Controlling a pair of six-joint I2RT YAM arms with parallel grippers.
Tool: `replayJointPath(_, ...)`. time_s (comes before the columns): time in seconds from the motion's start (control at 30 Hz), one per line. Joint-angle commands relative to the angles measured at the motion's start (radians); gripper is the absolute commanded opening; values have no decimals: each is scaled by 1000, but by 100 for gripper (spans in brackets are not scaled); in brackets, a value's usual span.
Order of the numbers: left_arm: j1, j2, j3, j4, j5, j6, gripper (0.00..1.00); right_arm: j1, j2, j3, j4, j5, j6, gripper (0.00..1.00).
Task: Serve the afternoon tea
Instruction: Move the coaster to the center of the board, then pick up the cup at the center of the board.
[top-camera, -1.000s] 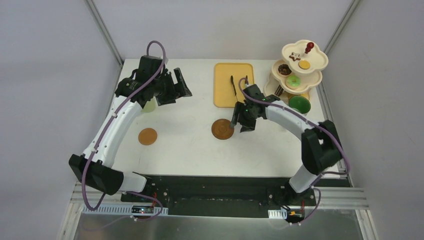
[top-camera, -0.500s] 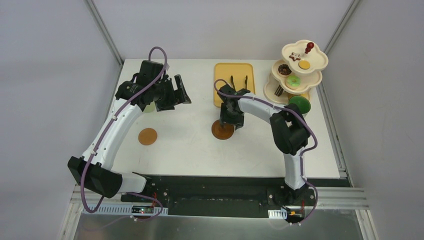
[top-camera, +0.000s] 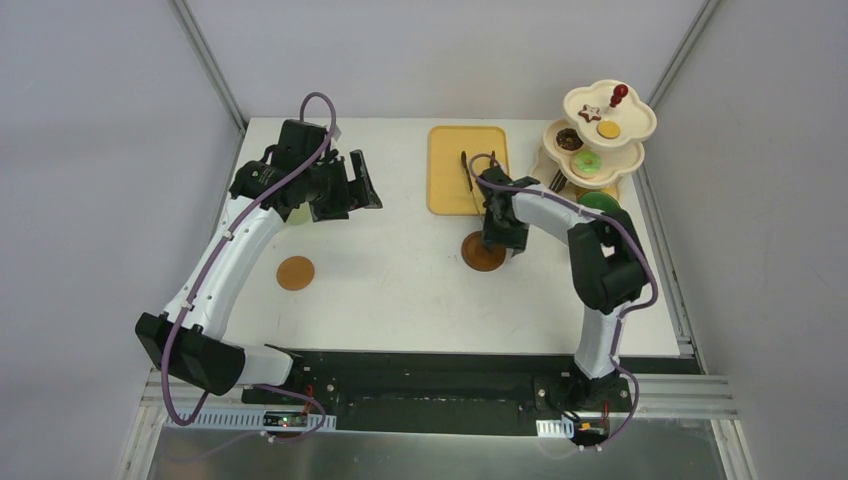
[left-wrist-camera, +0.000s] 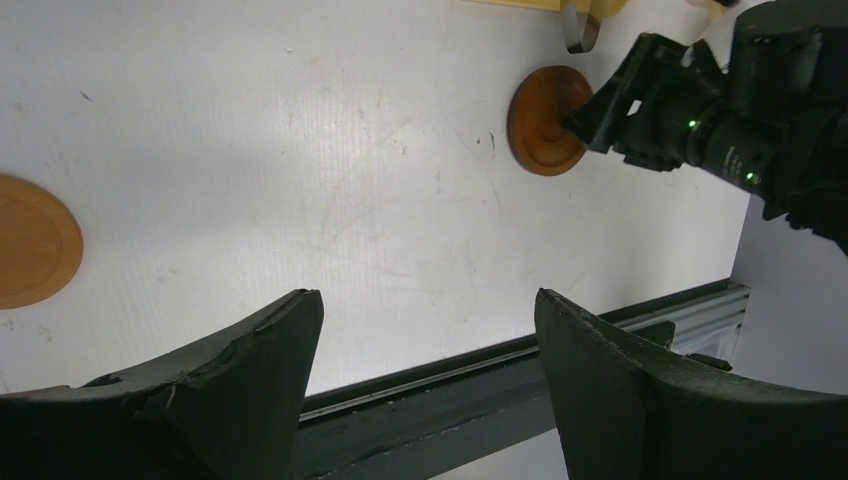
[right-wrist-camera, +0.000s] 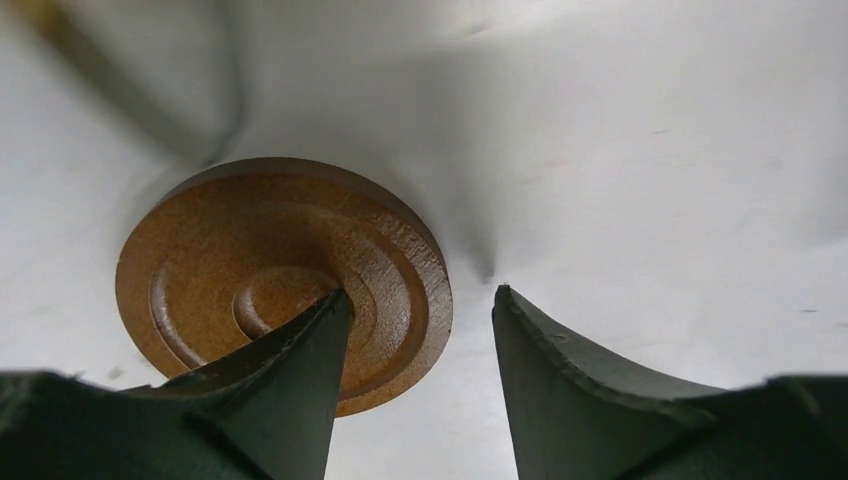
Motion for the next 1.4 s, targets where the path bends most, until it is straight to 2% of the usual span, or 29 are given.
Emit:
replayJointPath(0.0,4,7,20,10,40,14,80,-130,-52,-76,-30,135,-107,57)
replayJointPath(0.23,5,12,13,21,60,6,79,-257,-47,-63,9,209,-237,57)
replayJointPath(0.47,6,8,23,6,49,10,79,-314,-46,-40,-6,253,-235,53)
replayJointPath(0.7,6,16,36,2,51,1,79,-317,-26,29,-8,252,-249,57)
replayJointPath(0.83,7,26,38,0,40,-4,79,-310,-25,115,-43,187,-247,61)
replayJointPath(1.0,18,68,64,7,40,-12,79,-244,-73,183,-99,124,-227,66)
replayJointPath(1.17,76,157,170,-27,2,34,80,-183,-181,135,-124,45,-193,70)
replayJointPath(1.37,222,259,311,-93,-124,116,81,-104,-361,32,-110,-228,-152,71)
